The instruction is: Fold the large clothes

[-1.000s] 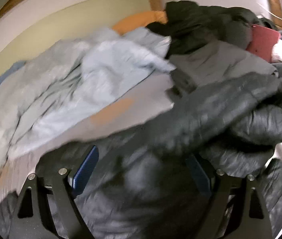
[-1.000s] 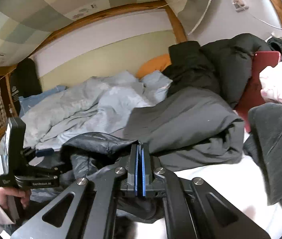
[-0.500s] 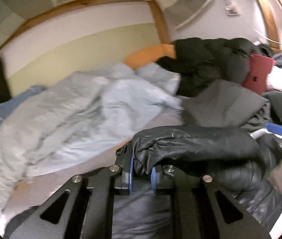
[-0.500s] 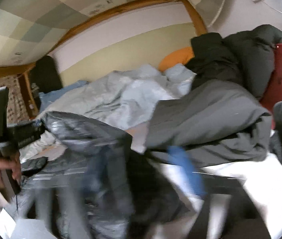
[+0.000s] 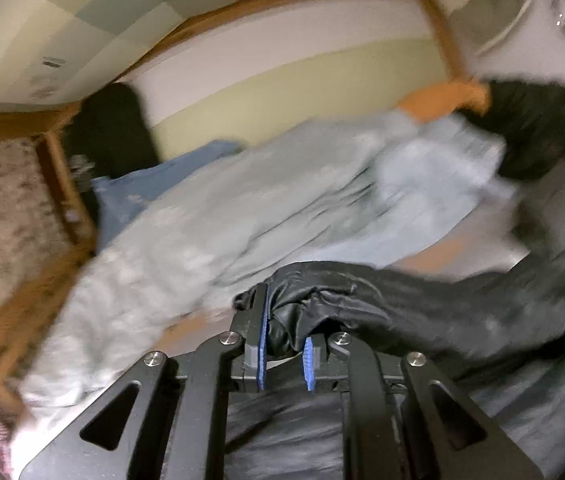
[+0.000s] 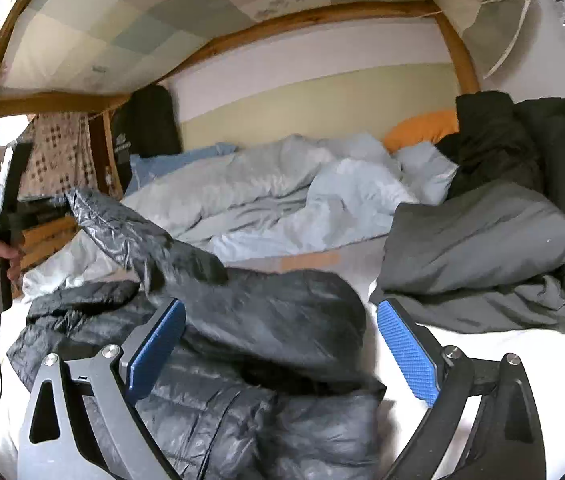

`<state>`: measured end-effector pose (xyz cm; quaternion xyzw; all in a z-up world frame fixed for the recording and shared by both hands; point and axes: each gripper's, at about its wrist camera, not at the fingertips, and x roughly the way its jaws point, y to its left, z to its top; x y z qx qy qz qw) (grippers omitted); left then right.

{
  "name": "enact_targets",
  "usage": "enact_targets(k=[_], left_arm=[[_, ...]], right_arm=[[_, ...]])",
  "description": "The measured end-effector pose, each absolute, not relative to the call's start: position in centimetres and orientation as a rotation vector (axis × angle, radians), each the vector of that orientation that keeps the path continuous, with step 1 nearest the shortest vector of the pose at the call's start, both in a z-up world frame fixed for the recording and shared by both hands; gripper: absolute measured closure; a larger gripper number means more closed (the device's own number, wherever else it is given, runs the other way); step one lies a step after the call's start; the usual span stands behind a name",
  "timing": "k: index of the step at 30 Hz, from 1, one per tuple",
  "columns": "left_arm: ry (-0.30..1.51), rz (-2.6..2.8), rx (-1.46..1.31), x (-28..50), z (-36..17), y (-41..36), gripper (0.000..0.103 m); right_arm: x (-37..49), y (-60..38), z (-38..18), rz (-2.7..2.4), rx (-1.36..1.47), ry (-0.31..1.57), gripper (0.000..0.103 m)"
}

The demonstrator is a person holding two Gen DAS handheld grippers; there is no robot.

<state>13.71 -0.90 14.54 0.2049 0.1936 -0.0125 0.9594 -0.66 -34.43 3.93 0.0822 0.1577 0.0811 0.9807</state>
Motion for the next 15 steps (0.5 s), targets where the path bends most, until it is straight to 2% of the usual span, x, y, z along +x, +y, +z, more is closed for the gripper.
enact_targets(k=[4, 9, 15], left_arm=[[0.561, 0.11, 0.387, 16.8, 9.1, 4.8, 0.09], [0.653, 0.215, 0.309, 17.2, 5.2, 10.9, 0.09], [0.729, 0.247, 0.388, 16.8, 1.9, 12.3, 0.088]], right_arm=[[1.1, -33.5, 2.7, 0.252, 0.131, 0.432, 0.005], [1.9, -34.0, 2.1, 0.276, 0.168, 0.469, 0.005], [2.5, -34.6, 2.6, 0.229, 0.144, 0.491, 0.005]])
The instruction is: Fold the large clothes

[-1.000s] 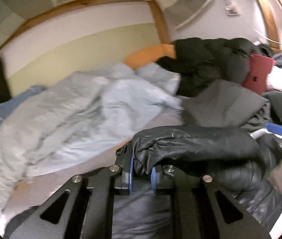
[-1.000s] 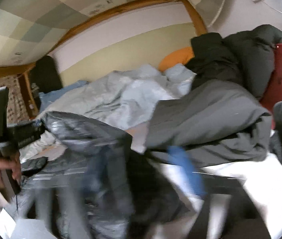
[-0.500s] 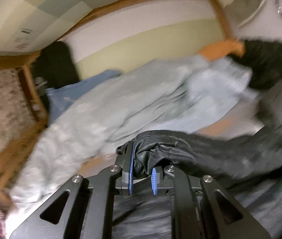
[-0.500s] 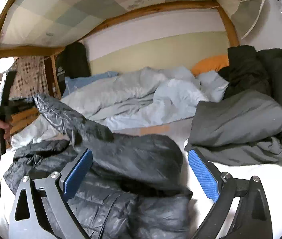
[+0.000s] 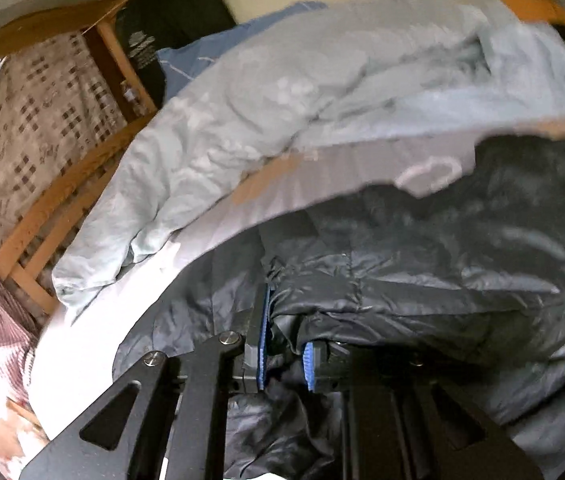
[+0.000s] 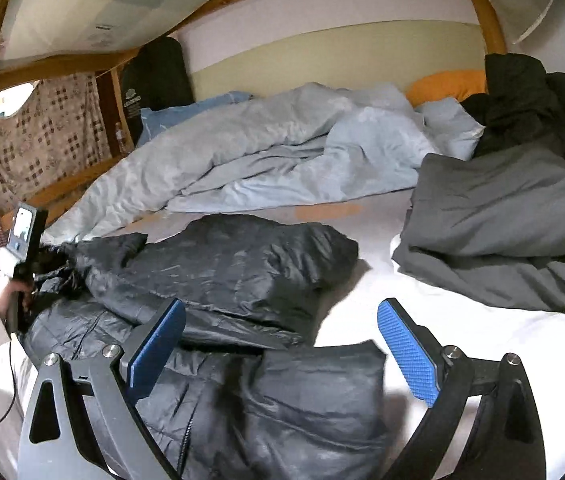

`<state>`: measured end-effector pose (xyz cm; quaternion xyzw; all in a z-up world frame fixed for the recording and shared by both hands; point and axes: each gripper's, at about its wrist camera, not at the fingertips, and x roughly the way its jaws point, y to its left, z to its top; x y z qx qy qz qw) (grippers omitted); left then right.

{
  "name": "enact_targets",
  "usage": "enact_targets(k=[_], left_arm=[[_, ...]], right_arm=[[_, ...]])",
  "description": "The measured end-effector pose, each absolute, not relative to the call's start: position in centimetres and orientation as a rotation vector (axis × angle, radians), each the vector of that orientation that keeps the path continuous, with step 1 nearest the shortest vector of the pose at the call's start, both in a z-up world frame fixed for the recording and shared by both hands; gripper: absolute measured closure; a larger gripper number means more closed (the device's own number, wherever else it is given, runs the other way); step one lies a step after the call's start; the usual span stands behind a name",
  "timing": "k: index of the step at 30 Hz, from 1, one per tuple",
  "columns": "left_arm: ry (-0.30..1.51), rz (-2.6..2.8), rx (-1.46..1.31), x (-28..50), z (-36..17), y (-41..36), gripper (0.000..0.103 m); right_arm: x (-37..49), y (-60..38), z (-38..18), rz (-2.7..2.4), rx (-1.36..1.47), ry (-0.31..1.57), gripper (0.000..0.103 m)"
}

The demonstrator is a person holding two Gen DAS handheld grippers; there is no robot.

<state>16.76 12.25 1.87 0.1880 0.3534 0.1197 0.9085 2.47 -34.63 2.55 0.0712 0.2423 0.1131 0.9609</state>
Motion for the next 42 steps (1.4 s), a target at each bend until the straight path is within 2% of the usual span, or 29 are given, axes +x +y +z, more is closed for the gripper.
enact_targets(k=[4, 6, 8, 9, 10, 11, 13, 17, 22, 25, 27, 28, 29, 31, 34, 37, 39, 40, 42], left_arm=[[0.754, 0.185, 0.457, 16.0, 1.0, 10.6, 0.081], [0.722, 0.099, 0.406, 14.9, 2.1, 9.6, 0.058], [0.675, 0.015, 0.337, 13.9, 4.0, 8.5, 0.044], [0.656, -0.005, 0.314, 13.6, 5.0, 7.8, 0.038], [0.638, -0.027, 0.295, 13.4, 6.0, 7.0, 0.036], [0.623, -0.05, 0.286, 13.2, 6.9, 6.1, 0.031], [0.597, -0.074, 0.31, 13.1, 8.5, 3.8, 0.025], [0.545, 0.019, 0.413, 13.3, 10.1, 0.7, 0.024], [0.578, 0.152, 0.399, 14.8, 9.2, 3.1, 0.024], [0.636, 0.137, 0.326, 15.0, 7.8, 5.9, 0.024], [0.648, 0.111, 0.287, 14.5, 7.1, 7.4, 0.024], [0.648, 0.102, 0.278, 14.2, 6.8, 7.7, 0.024], [0.651, 0.092, 0.275, 14.0, 6.5, 7.9, 0.024], [0.658, 0.072, 0.277, 13.6, 6.0, 7.9, 0.024], [0.669, 0.047, 0.288, 13.1, 5.4, 7.2, 0.024], [0.663, 0.014, 0.287, 12.5, 4.7, 6.5, 0.023], [0.663, -0.001, 0.309, 12.0, 3.9, 6.0, 0.02], [0.66, 0.014, 0.343, 11.6, 3.3, 5.7, 0.019], [0.655, 0.049, 0.4, 11.3, 2.0, 5.5, 0.018]], right_arm=[[2.1, -36.6, 4.6, 0.223, 0.212, 0.466, 0.005], [2.1, -36.9, 5.1, 0.222, 0.213, 0.509, 0.013], [2.2, -37.0, 4.6, 0.209, 0.207, 0.574, 0.042], [2.1, -37.0, 4.0, 0.215, 0.211, 0.593, 0.051], [2.0, -36.9, 3.2, 0.221, 0.21, 0.62, 0.066], [2.1, -36.7, 2.1, 0.209, 0.195, 0.655, 0.075], [2.3, -36.3, 0.2, 0.161, 0.144, 0.719, 0.08], [2.9, -36.4, -2.0, 0.066, 0.073, 0.822, 0.081], [2.8, -36.9, -2.0, 0.051, 0.078, 0.87, 0.081], [2.2, -37.3, -0.9, 0.063, 0.084, 0.799, 0.081], [1.9, -37.5, 0.6, 0.072, 0.095, 0.729, 0.077], [1.9, -37.5, 1.4, 0.081, 0.107, 0.699, 0.068], [2.0, -37.5, 2.2, 0.102, 0.127, 0.681, 0.047], [2.9, -37.1, 2.8, 0.176, 0.17, 0.698, 0.028], [5.4, -34.4, 1.6, 0.234, 0.086, 0.888, 0.028], [6.8, -31.6, 0.5, 0.146, -0.133, 0.914, 0.028], [8.6, -31.7, -0.6, 0.148, -0.11, 0.977, 0.028], [9.3, -32.0, -1.1, 0.146, -0.09, 1.001, 0.029], [10.3, -33.0, -1.6, 0.104, -0.064, 1.007, 0.043]])
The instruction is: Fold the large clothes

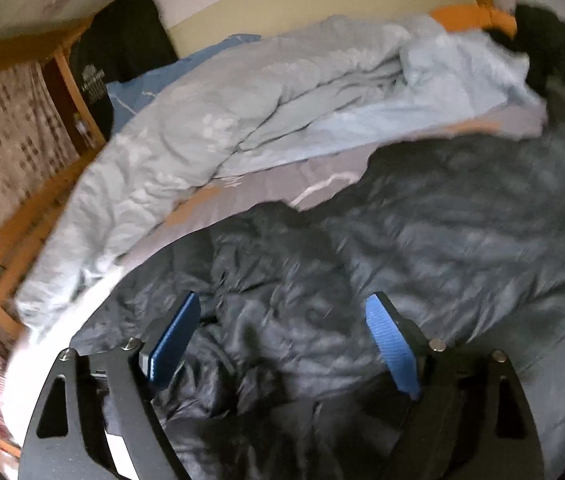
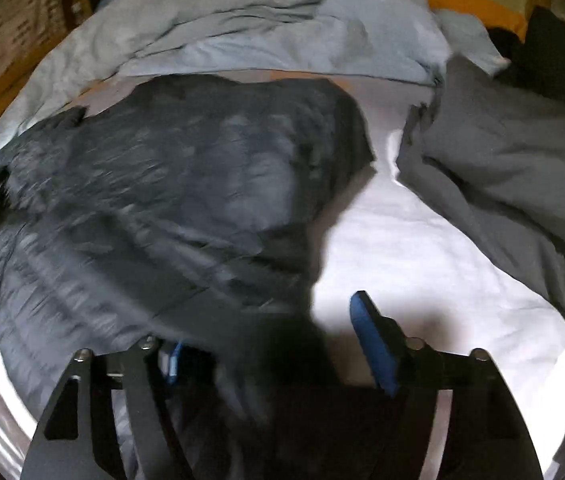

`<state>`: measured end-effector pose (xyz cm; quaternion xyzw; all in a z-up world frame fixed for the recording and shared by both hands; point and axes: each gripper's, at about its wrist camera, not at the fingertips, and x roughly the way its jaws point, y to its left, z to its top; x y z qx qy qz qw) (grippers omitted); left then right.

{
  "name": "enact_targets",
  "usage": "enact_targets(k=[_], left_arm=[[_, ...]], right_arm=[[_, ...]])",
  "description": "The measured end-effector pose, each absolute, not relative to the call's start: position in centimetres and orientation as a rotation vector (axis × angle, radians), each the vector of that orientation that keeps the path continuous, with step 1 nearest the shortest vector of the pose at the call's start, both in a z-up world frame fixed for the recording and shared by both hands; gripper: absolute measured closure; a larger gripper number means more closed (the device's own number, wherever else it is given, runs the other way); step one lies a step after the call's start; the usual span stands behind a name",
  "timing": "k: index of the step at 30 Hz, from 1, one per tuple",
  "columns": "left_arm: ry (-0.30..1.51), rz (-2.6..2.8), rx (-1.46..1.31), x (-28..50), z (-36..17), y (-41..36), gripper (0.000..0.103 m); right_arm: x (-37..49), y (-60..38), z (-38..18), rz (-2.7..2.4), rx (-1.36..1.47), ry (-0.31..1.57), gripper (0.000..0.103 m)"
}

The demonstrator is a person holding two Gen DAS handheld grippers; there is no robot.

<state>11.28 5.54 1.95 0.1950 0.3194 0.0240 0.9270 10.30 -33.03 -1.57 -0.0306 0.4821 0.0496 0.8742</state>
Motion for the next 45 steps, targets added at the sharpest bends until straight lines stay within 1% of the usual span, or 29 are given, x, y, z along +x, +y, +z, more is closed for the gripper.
enact_targets(k=[1, 4, 7, 9, 10, 14, 16, 19, 22, 24, 25, 26, 27, 28, 29, 31, 33, 38, 45], left_arm=[[0.669, 0.057, 0.408, 11.2, 0.9, 5.8, 0.018], [0.747, 0.065, 0.363, 11.4, -1.9, 7.3, 0.017], [0.76, 0.051, 0.228, 10.6, -3.1, 9.4, 0.014], [0.759, 0.054, 0.192, 10.1, -3.2, 10.2, 0.013], [0.757, 0.051, 0.184, 9.9, -3.1, 10.3, 0.013], [0.746, 0.045, 0.208, 9.3, -3.2, 10.1, 0.013], [0.738, 0.051, 0.215, 9.1, -3.3, 10.1, 0.013], [0.736, 0.061, 0.216, 8.9, -3.3, 10.1, 0.013], [0.732, 0.058, 0.214, 8.7, -3.4, 10.0, 0.013], [0.733, 0.053, 0.204, 8.5, -3.4, 10.1, 0.013], [0.733, 0.052, 0.199, 8.5, -3.4, 10.2, 0.013], [0.732, 0.051, 0.196, 8.5, -3.3, 10.3, 0.013], [0.731, 0.05, 0.196, 8.6, -3.3, 10.4, 0.013], [0.73, 0.05, 0.195, 8.6, -3.3, 10.4, 0.013], [0.732, 0.05, 0.196, 8.6, -3.3, 10.4, 0.013], [0.733, 0.048, 0.19, 8.5, -3.3, 10.5, 0.013], [0.734, 0.046, 0.187, 8.5, -3.3, 10.6, 0.013], [0.74, 0.044, 0.185, 8.6, -3.3, 10.7, 0.012], [0.745, 0.039, 0.174, 8.8, -3.3, 10.8, 0.012]], right_arm=[[10.5, -33.8, -1.8, 0.056, -0.062, 1.006, 0.051], [10.2, -36.2, -2.1, 0.011, -0.027, 0.99, 0.053], [9.8, -38.1, -2.1, 0.012, 0.025, 0.989, 0.053], [9.4, -39.3, -2.3, -0.001, 0.054, 0.983, 0.051], [9.4, -39.4, -2.4, -0.002, 0.072, 0.984, 0.047], [6.8, -39.6, -2.4, 0.072, 0.096, 1.009, 0.046], [4.5, -39.5, -1.0, 0.088, 0.089, 0.96, 0.046], [2.2, -38.4, 2.0, 0.078, -0.003, 0.867, 0.046], [2.6, -37.3, 4.5, 0.117, 0.006, 0.812, 0.046], [4.1, -36.2, 4.9, 0.143, 0.017, 0.832, 0.046], [5.1, -35.6, 4.6, 0.161, 0.023, 0.857, 0.05], [6.4, -34.7, 3.9, 0.184, 0.029, 0.901, 0.06], [7.7, -33.9, 2.9, 0.194, 0.026, 0.944, 0.068], [8.7, -33.1, 1.7, 0.178, -0.003, 0.992, 0.082], [9.7, -32.2, 0.3, 0.12, -0.082, 1.034, 0.092], [11.7, -31.8, -2.2, 0.036, -0.171, 1.091, 0.098], [13.0, -33.2, -2.8, -0.009, -0.127, 1.097, 0.103], [14.2, -35.2, -2.0, -0.065, -0.067, 1.087, 0.103], [10.4, -33.4, 3.8, 0.191, 0.091, 0.973, 0.103]])
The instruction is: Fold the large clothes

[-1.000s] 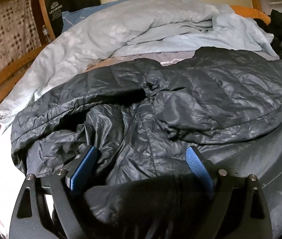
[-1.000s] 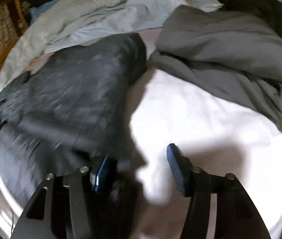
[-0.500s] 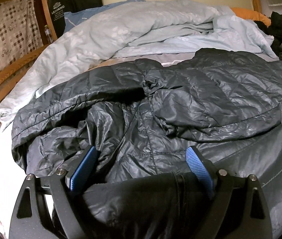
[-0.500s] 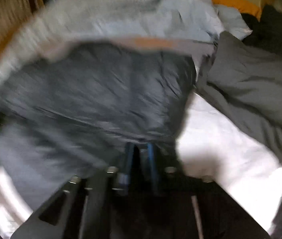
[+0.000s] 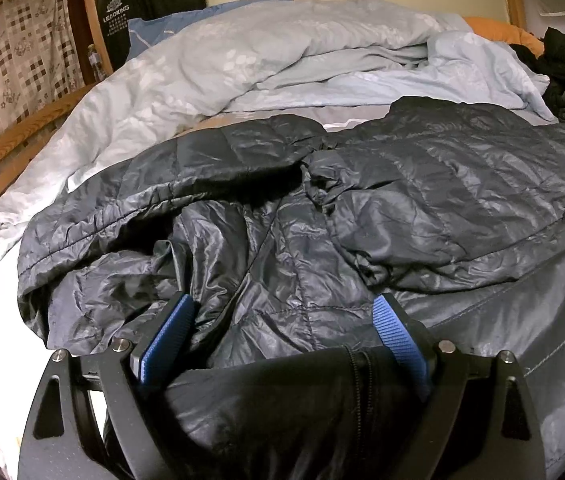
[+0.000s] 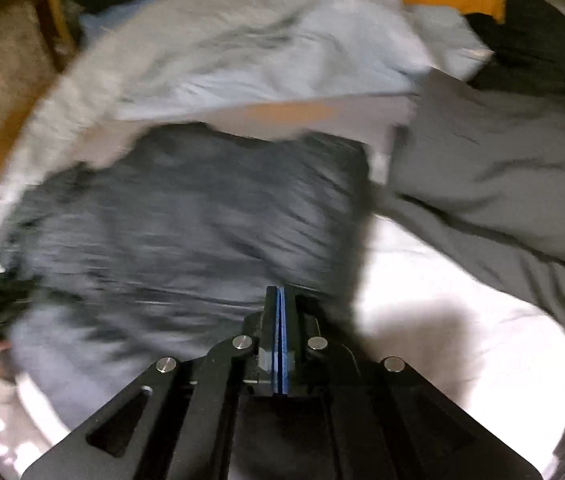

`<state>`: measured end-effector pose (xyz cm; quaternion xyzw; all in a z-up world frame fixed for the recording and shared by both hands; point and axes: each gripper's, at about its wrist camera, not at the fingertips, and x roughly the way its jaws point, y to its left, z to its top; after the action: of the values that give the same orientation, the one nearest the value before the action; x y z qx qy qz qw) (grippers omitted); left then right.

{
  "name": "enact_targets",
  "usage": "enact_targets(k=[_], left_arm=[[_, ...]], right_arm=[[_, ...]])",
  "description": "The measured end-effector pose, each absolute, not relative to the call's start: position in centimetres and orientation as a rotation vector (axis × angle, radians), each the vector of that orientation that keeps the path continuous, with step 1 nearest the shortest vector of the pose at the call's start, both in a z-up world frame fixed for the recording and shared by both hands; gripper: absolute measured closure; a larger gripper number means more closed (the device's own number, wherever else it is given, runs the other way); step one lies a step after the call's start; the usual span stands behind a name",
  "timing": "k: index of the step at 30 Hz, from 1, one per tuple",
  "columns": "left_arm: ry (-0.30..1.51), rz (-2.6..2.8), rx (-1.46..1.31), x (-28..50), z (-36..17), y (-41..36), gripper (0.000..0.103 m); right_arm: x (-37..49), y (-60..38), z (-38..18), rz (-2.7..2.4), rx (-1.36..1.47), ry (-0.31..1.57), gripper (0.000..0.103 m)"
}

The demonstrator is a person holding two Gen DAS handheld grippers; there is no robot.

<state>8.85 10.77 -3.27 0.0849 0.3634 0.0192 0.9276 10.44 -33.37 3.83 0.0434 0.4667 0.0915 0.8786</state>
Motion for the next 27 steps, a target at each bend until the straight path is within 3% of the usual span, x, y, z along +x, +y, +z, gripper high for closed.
enact_targets(k=[7, 14, 22, 27], left_arm=[[0.744, 0.039, 0.174, 8.8, -3.3, 10.8, 0.012], [0.744, 0.039, 0.173, 8.8, -3.3, 10.8, 0.012], [0.743, 0.038, 0.173, 8.8, -3.3, 10.9, 0.012], [0.743, 0.038, 0.173, 8.8, -3.3, 10.9, 0.012]], right_arm=[[11.2, -29.2, -0.2, 0.172, -0.096, 1.14, 0.103], [12.6, -33.7, 0.1, 0.062, 0.163, 1.053, 0.103], [9.3, -28.2, 3.4, 0.319, 0.106, 1.041, 0.103], [11.7, -26.0, -0.7, 0.287, 0.038, 1.151, 0.103]])
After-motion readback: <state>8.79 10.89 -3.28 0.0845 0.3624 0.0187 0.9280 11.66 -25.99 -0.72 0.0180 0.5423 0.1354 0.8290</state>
